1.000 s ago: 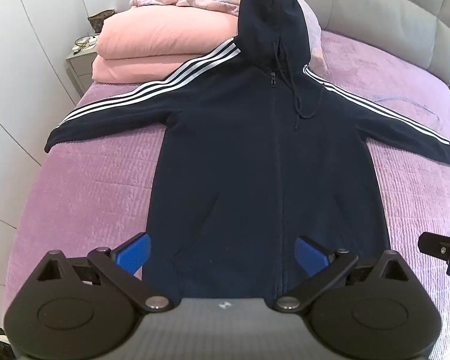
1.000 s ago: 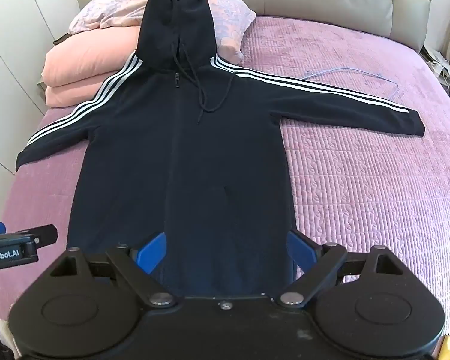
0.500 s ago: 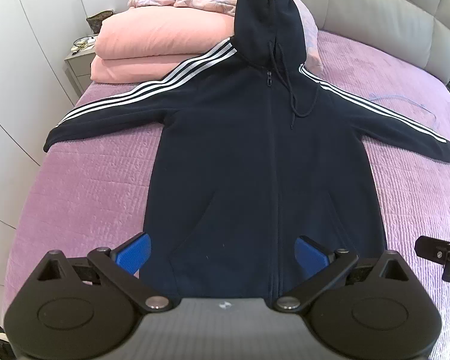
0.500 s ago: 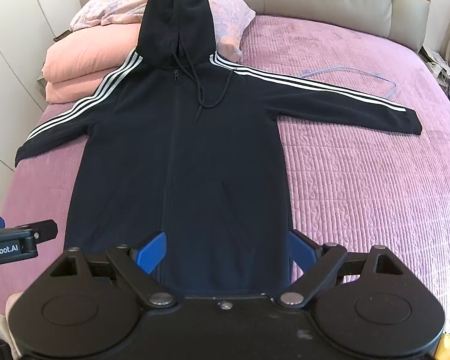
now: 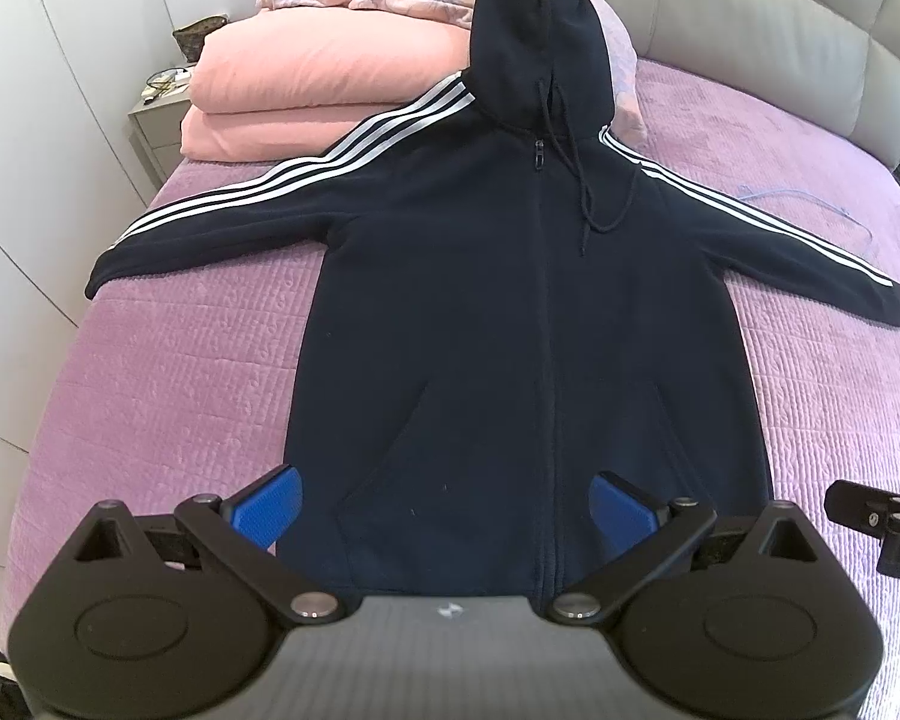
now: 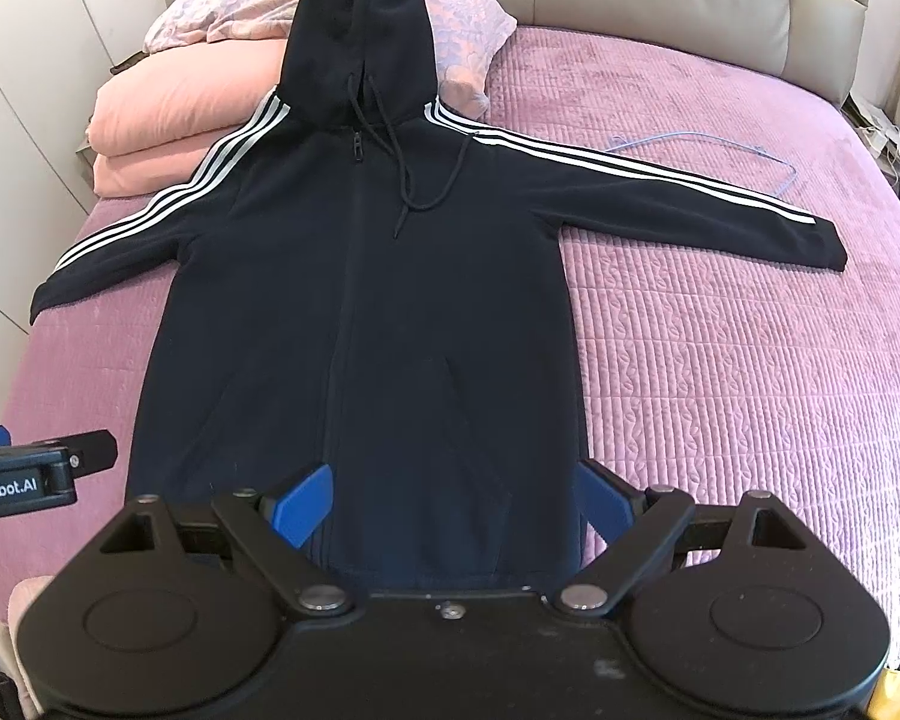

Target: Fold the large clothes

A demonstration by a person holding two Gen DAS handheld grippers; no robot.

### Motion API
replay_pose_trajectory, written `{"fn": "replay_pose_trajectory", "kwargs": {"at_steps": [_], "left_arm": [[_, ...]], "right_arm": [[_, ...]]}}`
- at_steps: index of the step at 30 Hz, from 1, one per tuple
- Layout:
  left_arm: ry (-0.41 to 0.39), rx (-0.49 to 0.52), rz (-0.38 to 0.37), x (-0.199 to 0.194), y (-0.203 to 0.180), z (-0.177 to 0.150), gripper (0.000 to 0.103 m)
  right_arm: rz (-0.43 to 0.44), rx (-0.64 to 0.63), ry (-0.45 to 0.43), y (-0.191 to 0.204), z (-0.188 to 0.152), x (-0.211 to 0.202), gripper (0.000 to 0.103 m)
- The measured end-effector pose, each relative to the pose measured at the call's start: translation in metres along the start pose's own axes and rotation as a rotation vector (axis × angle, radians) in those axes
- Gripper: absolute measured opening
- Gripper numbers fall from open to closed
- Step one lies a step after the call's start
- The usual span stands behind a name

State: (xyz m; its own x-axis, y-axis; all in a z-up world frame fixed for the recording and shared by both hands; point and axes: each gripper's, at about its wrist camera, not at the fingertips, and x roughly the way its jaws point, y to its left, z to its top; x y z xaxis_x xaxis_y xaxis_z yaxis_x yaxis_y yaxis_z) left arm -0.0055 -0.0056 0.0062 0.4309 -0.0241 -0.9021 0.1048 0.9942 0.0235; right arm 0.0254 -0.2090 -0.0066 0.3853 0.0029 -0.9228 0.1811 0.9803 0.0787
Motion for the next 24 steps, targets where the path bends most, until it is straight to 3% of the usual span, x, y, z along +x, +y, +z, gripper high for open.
{"fn": "replay_pose_trajectory", "kwargs": {"at_steps": [24], "left_arm": [[0.003,-0.003,0.001,0.0031,0.0072,-0.0004,0.103]], "right_arm": [[-0.016,-0.007,0.001,0.0033,-0.0017,0.0028,0.103]]}}
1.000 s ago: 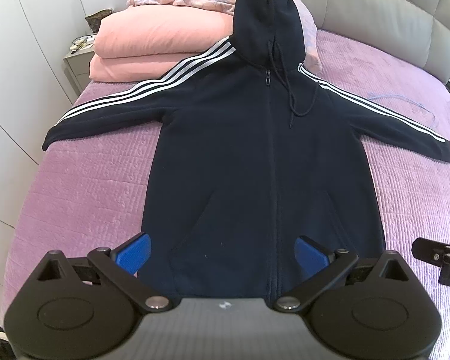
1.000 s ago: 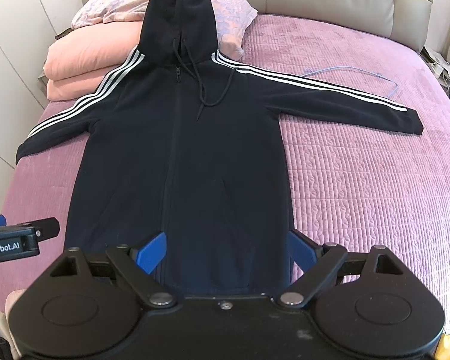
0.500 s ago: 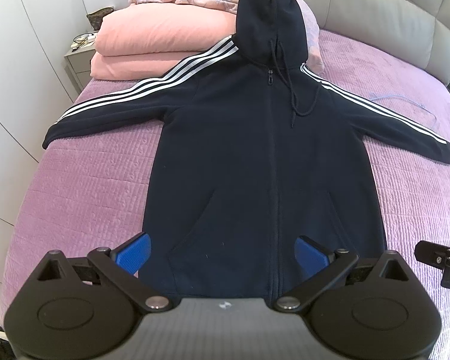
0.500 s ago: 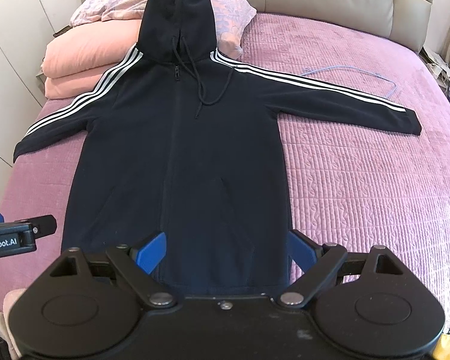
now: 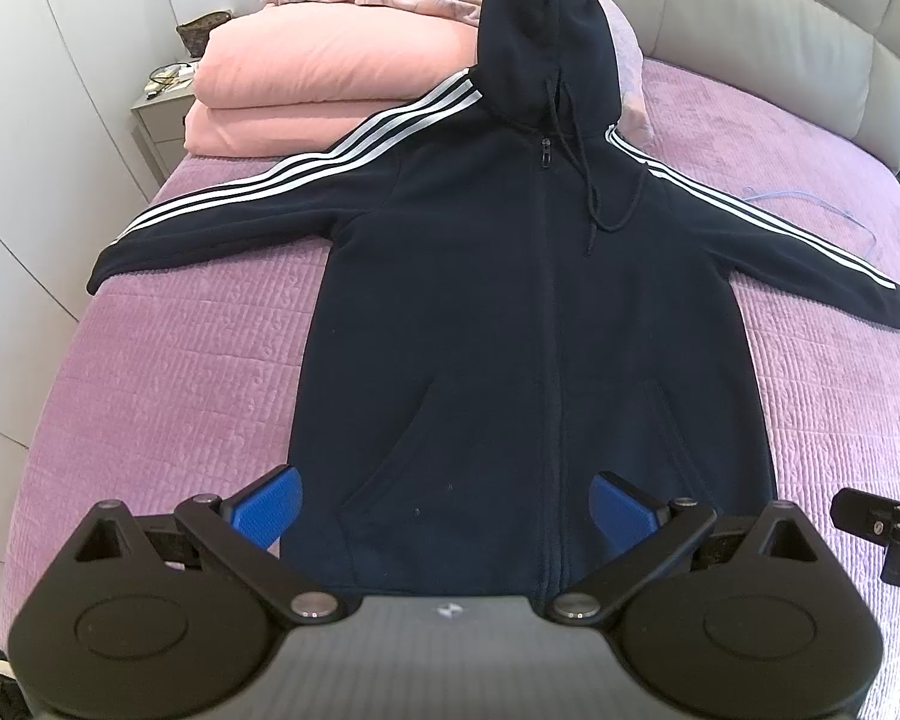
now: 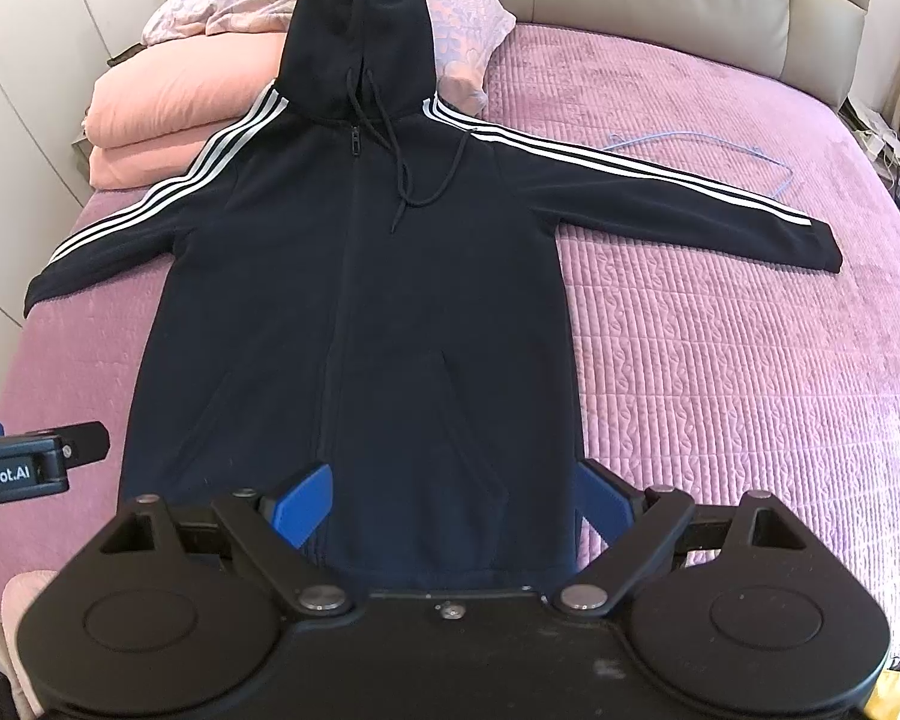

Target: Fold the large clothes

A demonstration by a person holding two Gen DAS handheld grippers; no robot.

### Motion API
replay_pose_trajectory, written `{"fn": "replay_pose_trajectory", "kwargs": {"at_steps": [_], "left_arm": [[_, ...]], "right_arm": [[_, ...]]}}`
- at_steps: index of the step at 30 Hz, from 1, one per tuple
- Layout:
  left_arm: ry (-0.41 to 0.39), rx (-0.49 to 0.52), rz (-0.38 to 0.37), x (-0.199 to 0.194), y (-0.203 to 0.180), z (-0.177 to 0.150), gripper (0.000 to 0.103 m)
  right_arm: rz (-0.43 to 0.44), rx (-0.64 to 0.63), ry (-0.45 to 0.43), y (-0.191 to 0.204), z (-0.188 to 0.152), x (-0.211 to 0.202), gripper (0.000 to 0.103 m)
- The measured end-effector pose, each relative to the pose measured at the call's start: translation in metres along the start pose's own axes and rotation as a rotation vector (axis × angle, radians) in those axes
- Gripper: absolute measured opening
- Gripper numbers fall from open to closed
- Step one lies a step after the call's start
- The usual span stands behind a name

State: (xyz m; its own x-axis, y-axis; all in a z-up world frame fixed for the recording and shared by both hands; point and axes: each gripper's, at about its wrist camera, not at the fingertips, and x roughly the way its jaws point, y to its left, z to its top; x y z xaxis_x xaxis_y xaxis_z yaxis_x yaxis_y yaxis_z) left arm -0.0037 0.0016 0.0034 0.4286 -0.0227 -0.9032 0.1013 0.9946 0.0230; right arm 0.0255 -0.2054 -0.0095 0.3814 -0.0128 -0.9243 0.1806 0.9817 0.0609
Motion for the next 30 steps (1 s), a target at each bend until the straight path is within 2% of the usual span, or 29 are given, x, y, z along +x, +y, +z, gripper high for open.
{"fn": "replay_pose_trajectory", "kwargs": {"at_steps": [30], "left_arm": [[0.003,-0.024,-0.003,0.0037,0.0085,0.0013,0.103]], "right_arm": [[0.0,-0.006,0.011,0.0014,0.0022,0.0026,0.103]]}}
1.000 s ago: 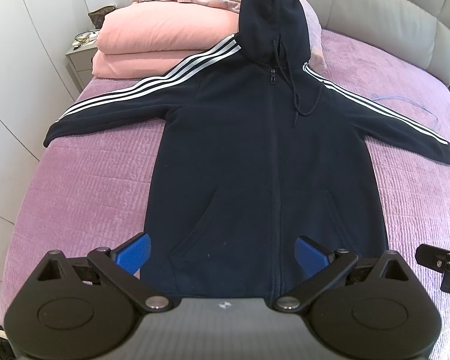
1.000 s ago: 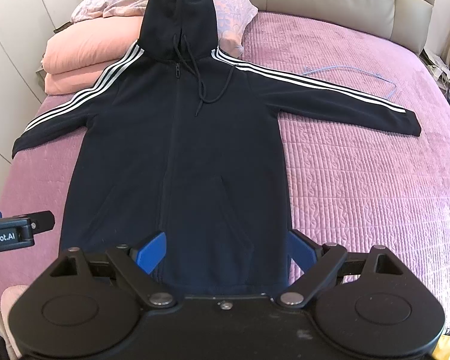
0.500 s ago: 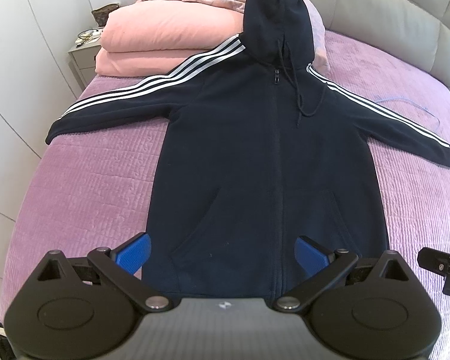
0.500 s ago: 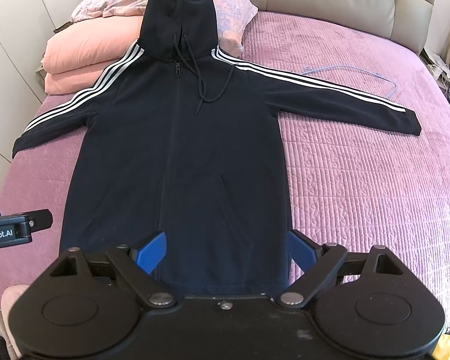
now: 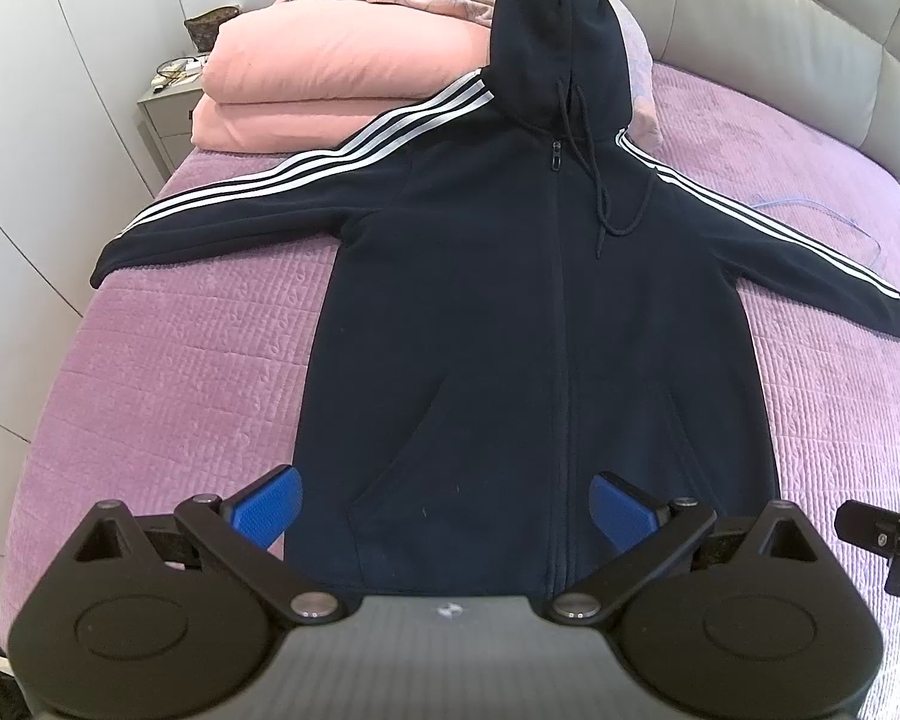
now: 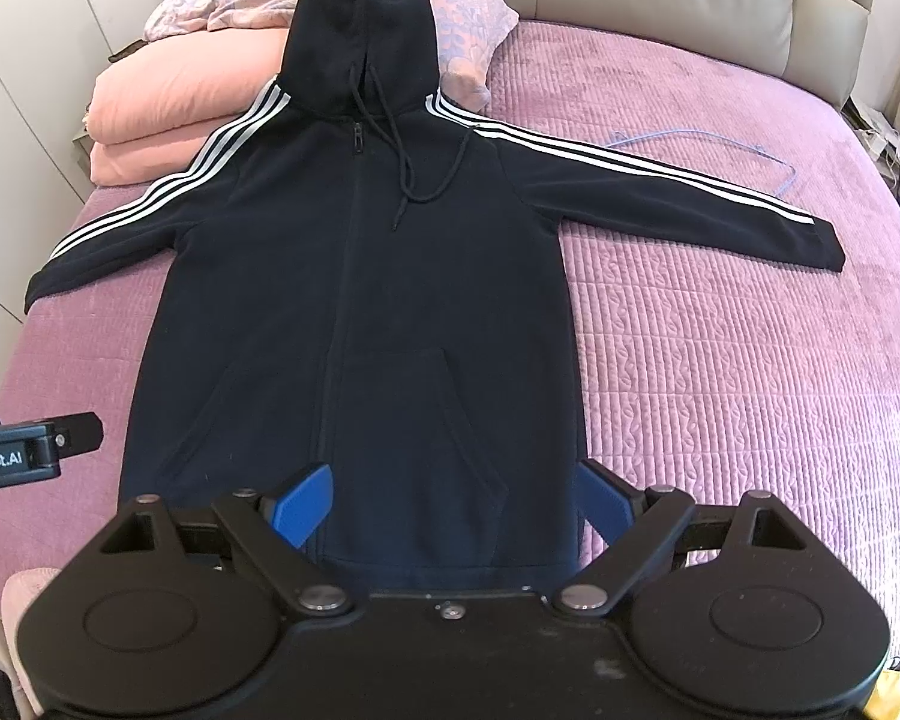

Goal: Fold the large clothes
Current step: 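Reach the left tool to a striped sleeve cuff and close on it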

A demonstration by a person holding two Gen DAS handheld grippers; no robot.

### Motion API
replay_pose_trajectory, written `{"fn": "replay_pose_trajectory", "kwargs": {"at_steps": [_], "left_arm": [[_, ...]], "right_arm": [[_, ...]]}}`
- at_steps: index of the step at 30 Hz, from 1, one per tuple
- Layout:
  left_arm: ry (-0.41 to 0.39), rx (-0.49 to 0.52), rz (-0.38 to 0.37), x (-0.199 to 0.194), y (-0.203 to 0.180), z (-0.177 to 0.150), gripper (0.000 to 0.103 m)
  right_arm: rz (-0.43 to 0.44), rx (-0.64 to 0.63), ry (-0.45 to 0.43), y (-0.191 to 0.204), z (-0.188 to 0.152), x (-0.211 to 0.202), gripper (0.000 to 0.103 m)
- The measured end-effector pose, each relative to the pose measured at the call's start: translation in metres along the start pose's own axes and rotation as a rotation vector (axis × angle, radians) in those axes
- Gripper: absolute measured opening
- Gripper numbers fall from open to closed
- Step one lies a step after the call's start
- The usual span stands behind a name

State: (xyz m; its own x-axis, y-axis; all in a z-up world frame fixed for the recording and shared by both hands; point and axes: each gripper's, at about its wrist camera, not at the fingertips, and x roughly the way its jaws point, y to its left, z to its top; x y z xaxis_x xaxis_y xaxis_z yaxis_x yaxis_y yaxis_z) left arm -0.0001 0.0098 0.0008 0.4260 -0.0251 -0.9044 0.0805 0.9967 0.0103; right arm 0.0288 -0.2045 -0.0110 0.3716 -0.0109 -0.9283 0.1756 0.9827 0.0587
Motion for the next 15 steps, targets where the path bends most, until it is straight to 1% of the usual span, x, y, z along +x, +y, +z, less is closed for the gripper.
{"fn": "replay_pose_trajectory", "kwargs": {"at_steps": [7,9,11,13,14,15], "left_arm": [[0.001,-0.006,-0.005,0.009,0.004,0.005,0.102],[-0.005,-0.021,-0.016,0.016,0.008,0.008,0.099],[-0.024,-0.038,-0.032,0.026,0.015,0.013,0.099],[-0.029,-0.04,-0.03,0.039,0.021,0.02,0.098],[-0.027,-0.044,-0.021,0.047,0.026,0.026,0.094],[-0.027,-0.051,-0.011,0.056,0.03,0.032,0.087]], "right_arm": [[0.016,0.005,0.003,0.0,0.003,0.008,0.103],[0.047,0.015,0.0,-0.001,0.005,0.015,0.103],[0.103,0.039,0.006,0.0,0.009,0.027,0.103],[0.152,0.073,0.016,0.001,0.017,0.043,0.102],[0.164,0.079,0.011,0.003,0.021,0.05,0.102],[0.175,0.075,-0.011,0.006,0.025,0.058,0.102]]}}
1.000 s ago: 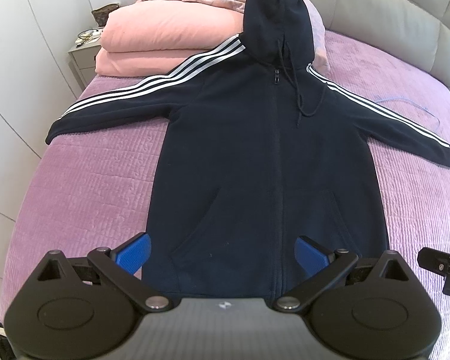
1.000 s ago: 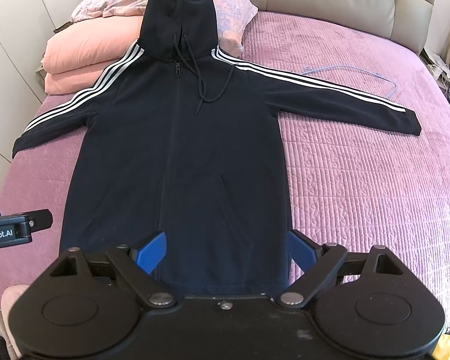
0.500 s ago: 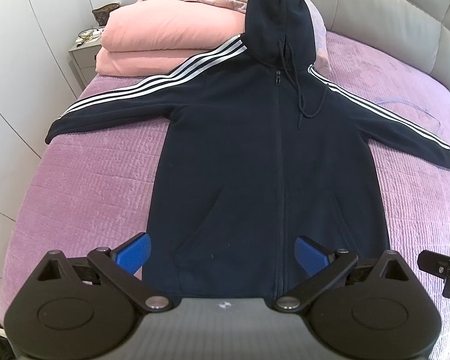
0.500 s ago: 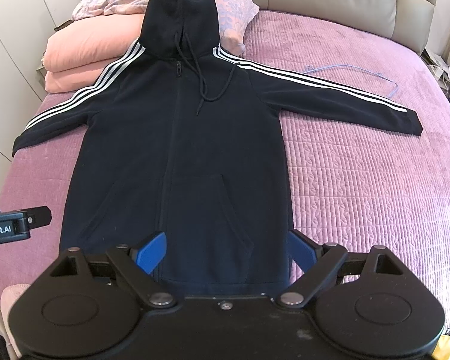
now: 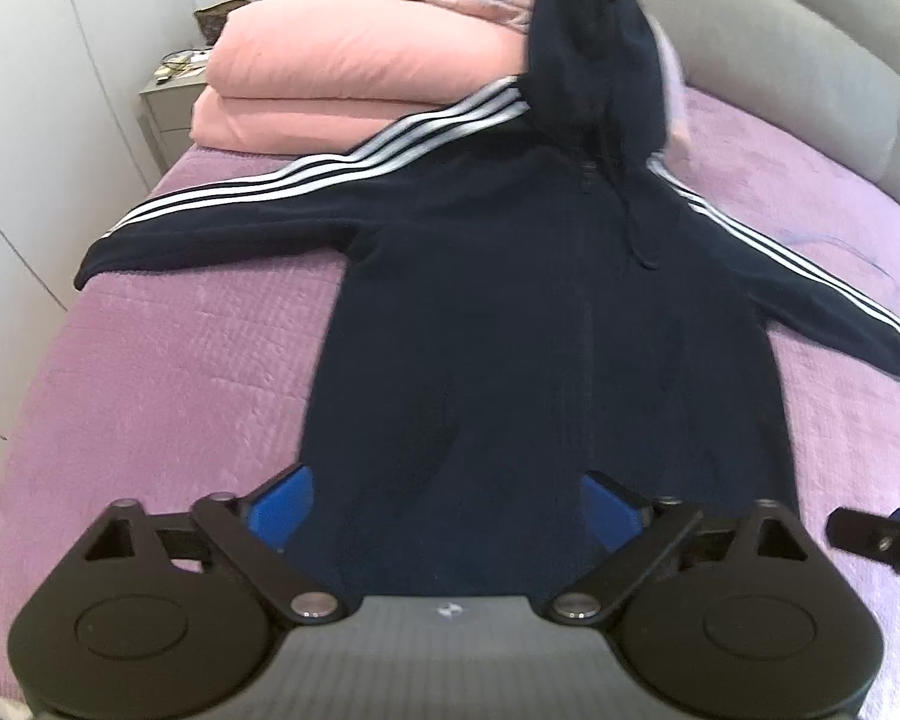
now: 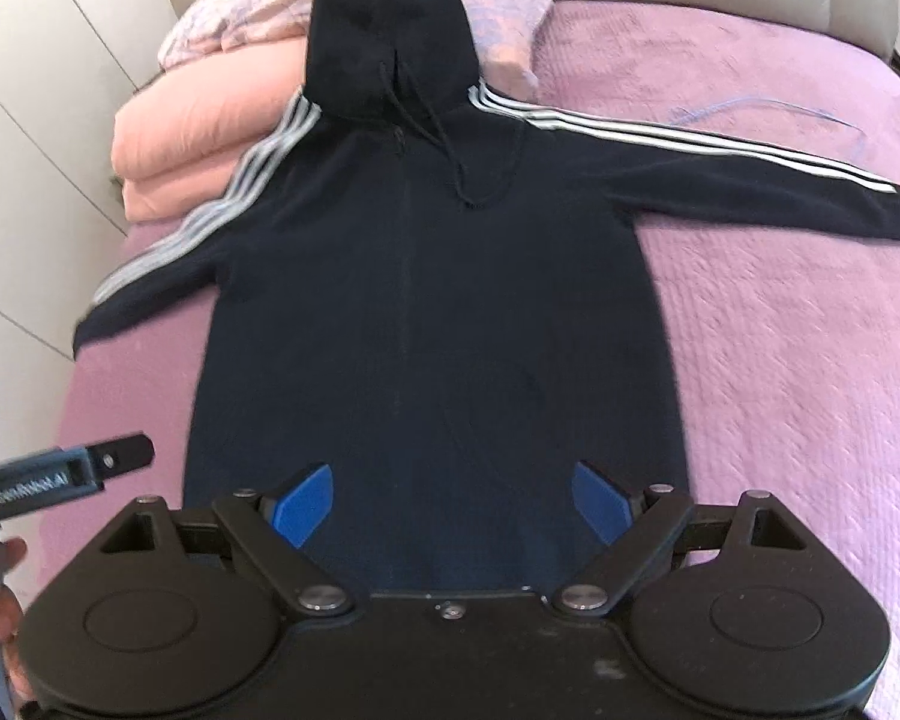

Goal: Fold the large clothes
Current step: 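Reach the left tool to a striped sleeve cuff and close on it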

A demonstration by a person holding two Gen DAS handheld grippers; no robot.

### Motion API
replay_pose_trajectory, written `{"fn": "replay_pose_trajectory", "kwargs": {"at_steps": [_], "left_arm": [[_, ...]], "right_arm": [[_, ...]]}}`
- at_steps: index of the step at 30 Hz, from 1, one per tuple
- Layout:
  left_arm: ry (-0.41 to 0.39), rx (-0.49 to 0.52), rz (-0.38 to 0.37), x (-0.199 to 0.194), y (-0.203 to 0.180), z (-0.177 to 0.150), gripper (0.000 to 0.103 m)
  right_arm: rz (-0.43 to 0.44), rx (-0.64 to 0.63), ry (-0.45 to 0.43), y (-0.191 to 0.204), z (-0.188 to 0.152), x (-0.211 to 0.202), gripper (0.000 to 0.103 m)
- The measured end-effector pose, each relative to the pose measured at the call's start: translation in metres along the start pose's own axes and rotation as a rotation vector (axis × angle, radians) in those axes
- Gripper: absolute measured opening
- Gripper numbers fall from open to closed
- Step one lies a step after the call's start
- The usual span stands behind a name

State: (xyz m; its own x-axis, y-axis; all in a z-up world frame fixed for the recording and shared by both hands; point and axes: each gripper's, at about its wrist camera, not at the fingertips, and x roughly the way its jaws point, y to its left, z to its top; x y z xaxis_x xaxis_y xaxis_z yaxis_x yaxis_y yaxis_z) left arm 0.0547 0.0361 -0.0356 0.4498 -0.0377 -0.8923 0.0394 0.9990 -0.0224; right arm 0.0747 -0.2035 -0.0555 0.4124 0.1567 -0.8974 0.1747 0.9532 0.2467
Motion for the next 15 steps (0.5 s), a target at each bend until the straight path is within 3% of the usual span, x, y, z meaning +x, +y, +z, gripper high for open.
{"fn": "replay_pose_trajectory", "kwargs": {"at_steps": [2,6,11,15], "left_arm": [[0.017,-0.026,0.006,0.022,0.013,0.016,0.084],[0.057,-0.143,-0.05,0.072,0.053,0.05,0.083],[0.087,-0.42,-0.12,0.142,0.138,0.089,0.084],[0.059,-0.589,-0.071,0.185,0.206,0.12,0.083]], "right_arm": [[0.001,-0.044,-0.029,0.009,0.009,0.019,0.102],[-0.027,-0.152,-0.04,0.032,0.031,0.073,0.102],[0.012,-0.29,-0.013,0.061,0.053,0.156,0.102],[0.09,-0.369,0.012,0.075,0.062,0.207,0.102]]}}
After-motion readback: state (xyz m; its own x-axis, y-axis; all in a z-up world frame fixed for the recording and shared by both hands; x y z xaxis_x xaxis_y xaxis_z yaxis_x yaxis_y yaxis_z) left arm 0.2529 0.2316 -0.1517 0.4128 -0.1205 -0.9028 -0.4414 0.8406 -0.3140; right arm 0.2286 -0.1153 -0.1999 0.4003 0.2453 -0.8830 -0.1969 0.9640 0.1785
